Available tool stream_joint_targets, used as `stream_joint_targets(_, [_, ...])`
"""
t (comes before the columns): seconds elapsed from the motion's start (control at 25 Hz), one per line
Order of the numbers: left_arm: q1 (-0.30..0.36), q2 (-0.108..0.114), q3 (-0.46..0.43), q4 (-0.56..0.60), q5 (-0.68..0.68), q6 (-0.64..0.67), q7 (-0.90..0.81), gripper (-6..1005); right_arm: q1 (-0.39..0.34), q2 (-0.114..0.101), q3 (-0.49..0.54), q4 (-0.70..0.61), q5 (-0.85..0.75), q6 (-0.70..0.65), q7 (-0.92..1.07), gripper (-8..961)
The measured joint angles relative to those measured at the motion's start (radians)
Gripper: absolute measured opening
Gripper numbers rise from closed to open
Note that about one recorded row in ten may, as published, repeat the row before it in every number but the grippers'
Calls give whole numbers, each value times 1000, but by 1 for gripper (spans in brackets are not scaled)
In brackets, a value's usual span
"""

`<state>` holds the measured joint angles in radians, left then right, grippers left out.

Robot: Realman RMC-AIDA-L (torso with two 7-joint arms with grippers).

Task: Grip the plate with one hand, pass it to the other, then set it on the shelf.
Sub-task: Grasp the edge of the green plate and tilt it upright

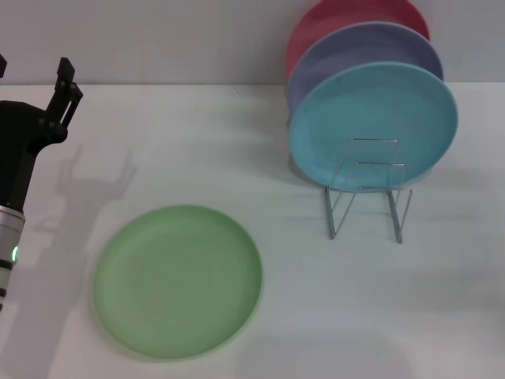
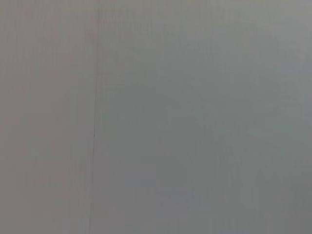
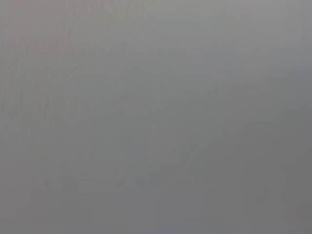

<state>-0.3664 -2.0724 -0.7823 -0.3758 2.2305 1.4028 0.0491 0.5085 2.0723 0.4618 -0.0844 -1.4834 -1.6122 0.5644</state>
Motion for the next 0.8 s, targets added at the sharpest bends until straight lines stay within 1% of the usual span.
stream_joint_targets(0.52, [-7, 0, -6, 0, -2, -14, 2, 863, -6, 0, 0, 6, 0, -6, 0, 657])
stream_joint_targets(0.6, [-18, 2, -37, -10, -6, -57, 3, 863, -6, 0, 0, 6, 0, -3, 0, 657])
stream_joint_targets(0.68, [-24, 5, -87, -40, -5, -123, 9, 863, -8, 1, 0, 5, 0, -3, 0, 657])
stream_joint_targets(0.72, [-25, 9, -123, -71, -3, -185, 22, 863, -9, 1, 0, 4, 0, -3, 0, 657])
stream_joint_targets(0.76, [-22, 19, -184, -149, 0, -305, 70, 862, -13, 1, 0, 3, 0, -3, 0, 657])
stream_joint_targets(0.8, [-22, 19, -184, -149, 0, -305, 70, 862, -13, 1, 0, 3, 0, -3, 0, 657])
